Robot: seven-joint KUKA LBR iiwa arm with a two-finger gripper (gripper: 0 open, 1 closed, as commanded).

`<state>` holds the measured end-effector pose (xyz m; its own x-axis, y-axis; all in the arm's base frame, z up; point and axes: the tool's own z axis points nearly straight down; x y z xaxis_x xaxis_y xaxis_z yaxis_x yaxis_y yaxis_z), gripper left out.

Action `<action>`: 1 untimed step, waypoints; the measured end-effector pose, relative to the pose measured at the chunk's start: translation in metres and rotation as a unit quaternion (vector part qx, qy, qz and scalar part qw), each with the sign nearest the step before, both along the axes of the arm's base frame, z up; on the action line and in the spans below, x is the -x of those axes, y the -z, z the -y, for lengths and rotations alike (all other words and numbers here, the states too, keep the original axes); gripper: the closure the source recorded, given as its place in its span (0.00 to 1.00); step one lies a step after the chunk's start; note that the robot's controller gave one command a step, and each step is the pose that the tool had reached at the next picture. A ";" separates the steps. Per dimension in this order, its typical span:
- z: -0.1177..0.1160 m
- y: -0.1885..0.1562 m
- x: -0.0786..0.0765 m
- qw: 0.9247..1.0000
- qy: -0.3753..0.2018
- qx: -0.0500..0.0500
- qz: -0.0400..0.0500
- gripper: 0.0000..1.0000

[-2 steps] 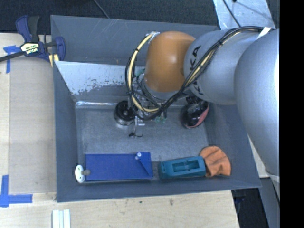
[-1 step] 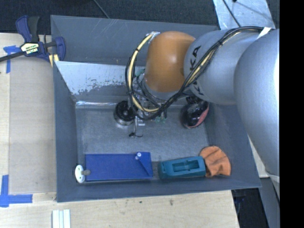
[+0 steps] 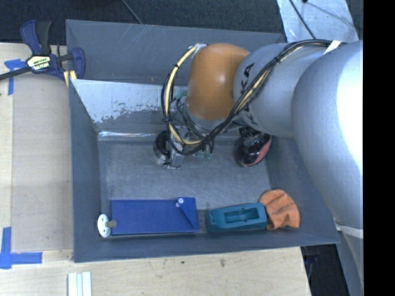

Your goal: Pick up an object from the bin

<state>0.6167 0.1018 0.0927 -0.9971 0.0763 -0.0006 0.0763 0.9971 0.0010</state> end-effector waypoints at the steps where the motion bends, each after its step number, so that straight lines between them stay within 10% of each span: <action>1: 0.000 0.000 0.000 1.000 0.000 0.000 0.000 1.00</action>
Offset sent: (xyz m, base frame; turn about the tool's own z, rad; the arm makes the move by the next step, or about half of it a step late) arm 0.0102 -0.0170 0.0721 0.0125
